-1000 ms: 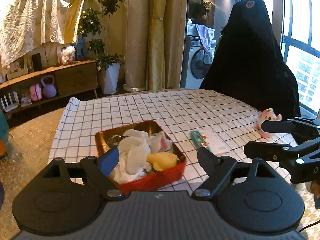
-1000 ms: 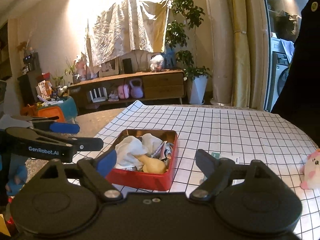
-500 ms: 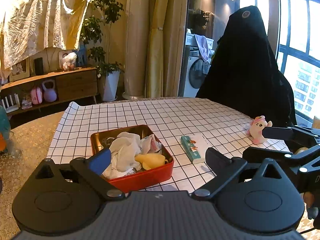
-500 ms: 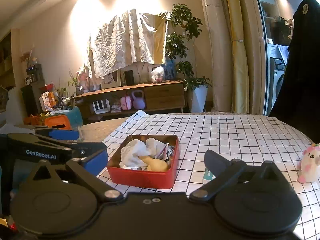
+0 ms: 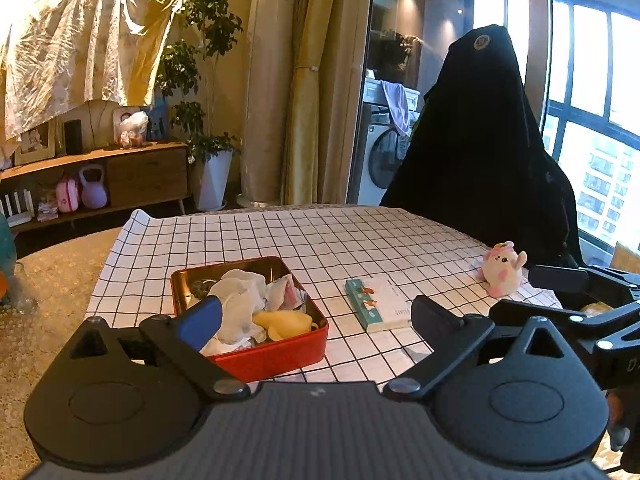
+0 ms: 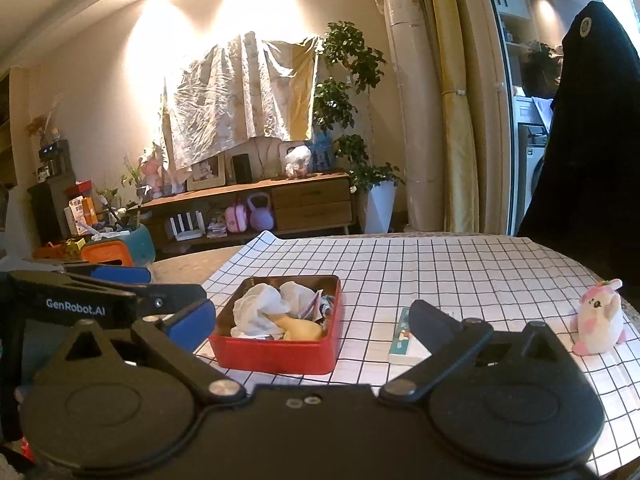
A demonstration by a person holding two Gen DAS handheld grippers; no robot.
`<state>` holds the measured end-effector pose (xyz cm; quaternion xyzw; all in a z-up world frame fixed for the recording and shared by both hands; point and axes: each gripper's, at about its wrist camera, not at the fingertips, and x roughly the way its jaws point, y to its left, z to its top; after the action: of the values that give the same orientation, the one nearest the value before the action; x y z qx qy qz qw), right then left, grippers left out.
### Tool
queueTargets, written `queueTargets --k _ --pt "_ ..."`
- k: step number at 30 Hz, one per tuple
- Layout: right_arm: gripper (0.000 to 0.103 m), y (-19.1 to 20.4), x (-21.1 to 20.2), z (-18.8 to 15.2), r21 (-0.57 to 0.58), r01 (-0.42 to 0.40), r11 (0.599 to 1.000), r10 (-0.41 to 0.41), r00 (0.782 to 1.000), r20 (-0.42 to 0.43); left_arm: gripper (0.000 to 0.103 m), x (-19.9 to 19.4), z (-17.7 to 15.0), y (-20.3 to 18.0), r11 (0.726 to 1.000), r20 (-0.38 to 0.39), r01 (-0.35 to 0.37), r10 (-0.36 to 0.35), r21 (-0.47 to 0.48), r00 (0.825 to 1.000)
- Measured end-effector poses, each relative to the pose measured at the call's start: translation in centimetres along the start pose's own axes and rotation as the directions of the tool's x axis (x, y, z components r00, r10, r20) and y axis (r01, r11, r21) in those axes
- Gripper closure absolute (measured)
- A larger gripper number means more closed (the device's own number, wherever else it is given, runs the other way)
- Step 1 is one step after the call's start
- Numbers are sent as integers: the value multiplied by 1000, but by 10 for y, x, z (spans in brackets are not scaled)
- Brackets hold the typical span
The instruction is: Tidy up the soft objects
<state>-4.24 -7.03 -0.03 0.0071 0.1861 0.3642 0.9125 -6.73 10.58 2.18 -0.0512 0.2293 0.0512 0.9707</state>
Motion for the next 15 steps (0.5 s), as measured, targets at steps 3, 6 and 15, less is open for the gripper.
queueTargets --k 3,6,15 --pt "0 0 -2 -2 7 4 1000 -4 1000 0 2 -1 -2 -1 1000 0 0 0 7 1000" --pt "0 0 -3 -2 14 13 1000 -13 1000 -2 2 0 -2 -2 1000 -4 2 -2 3 1000" --pt "0 2 -3 -5 20 18 1000 -17 1000 -14 2 1 -3 0 1000 -15 8 -8 -6 1000"
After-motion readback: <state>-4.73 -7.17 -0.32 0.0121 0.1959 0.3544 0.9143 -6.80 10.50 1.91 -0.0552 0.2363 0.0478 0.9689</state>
